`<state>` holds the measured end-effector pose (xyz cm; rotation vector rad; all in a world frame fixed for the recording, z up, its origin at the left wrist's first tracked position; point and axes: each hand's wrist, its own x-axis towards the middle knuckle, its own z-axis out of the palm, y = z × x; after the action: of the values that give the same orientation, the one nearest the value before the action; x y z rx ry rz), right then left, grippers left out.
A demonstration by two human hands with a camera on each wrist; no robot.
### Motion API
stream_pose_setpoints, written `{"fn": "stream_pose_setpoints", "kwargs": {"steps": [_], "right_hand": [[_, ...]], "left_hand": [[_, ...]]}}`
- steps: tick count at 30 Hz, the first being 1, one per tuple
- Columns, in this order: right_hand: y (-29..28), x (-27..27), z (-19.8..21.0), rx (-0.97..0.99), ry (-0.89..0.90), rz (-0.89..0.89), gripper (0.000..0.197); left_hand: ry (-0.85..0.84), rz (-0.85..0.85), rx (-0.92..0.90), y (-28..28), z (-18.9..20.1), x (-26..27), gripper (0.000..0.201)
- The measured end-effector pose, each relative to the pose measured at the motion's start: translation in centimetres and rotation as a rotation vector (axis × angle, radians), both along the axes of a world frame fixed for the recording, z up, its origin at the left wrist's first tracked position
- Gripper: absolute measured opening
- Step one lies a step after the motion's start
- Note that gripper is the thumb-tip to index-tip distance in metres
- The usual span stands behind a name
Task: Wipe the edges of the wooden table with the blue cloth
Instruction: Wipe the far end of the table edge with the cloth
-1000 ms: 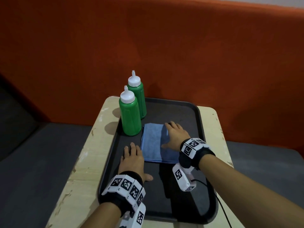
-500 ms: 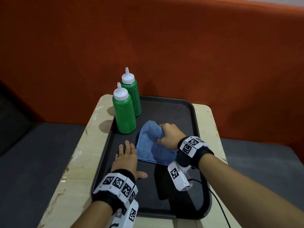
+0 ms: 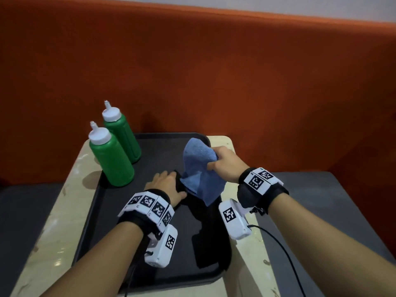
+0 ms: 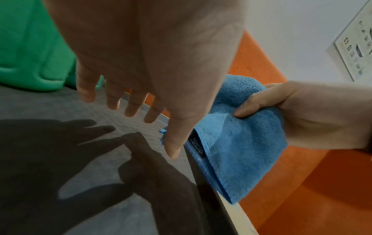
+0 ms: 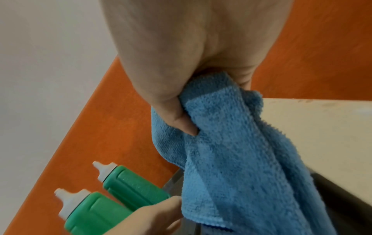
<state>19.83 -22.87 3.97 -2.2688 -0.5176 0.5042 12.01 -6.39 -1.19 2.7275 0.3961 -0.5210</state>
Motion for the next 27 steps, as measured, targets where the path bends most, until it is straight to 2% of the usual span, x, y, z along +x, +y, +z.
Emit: {"fn": "stream_pose_setpoints", "kwargs": {"steps": [3,6,10,13,20,23,27], "right_hand": [[-2.1,1.1,-0.1,-0.002,-0.028,-0.071,0.022],[-3.9,2.2,-0.7,0.040,-0.039,-0.141,0.014],[-5.9,3.6,-1.7,0.104,-0.034,-0.192,0.018],[-7.3,4.6,-2.6,0.157,-0.011,-0.226,0.008],[-10.5,7.1,-3.4,0.362,-0.004,-0.404,0.021],[-11.3,9.1,-3.9,0.354,-0.008,-0.373,0.019],[-11.5,10.9,-4.2,0.294,-0.062,-0.302,0.017]], "left_hand": [[0.039,-0.029,0.026,-1.8,-0.6,1.8,0.072],[0.014,-0.057,0.044,-3.1,-1.0,3.5,0.078],[0.030,-0.085,0.036,-4.9,-1.3,5.8,0.090],[0.039,-0.094,0.022,-5.8,-2.0,7.4,0.093],[0.112,-0.099,0.076,-6.8,-4.5,9.6,0.071],[0.117,-0.133,0.165,-7.3,-5.9,9.4,0.069],[0.108,-0.125,0.169,-7.5,-6.3,9.9,0.068]]}}
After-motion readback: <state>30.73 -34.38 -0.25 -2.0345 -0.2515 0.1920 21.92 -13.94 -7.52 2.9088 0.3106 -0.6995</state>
